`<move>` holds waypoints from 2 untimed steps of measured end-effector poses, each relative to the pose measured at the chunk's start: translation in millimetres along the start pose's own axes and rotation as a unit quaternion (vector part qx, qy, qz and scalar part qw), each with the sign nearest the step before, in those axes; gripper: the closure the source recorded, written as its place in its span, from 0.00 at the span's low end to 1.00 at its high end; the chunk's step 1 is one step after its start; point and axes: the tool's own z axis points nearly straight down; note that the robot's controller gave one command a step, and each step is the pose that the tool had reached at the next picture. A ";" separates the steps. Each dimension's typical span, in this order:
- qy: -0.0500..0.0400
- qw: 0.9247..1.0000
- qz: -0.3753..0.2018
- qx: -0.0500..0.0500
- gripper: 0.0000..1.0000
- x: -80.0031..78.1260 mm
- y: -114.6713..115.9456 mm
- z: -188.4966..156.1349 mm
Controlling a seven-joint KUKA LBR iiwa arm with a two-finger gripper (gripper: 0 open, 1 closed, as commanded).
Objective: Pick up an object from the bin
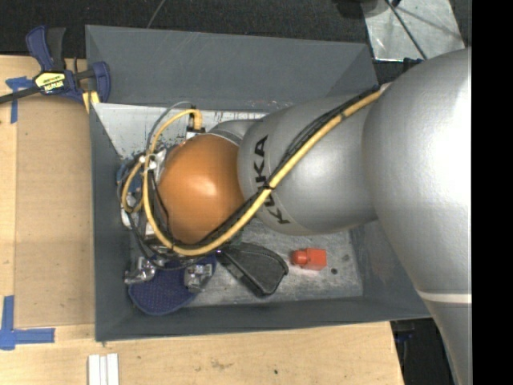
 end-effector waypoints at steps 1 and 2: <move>-0.002 1.000 0.000 0.001 1.00 -2.1 -0.2 -1.6; -0.003 1.000 0.002 0.001 1.00 -4.8 -2.5 -39.8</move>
Offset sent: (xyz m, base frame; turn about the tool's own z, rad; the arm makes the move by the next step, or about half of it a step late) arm 0.0000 0.0000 0.0000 0.0000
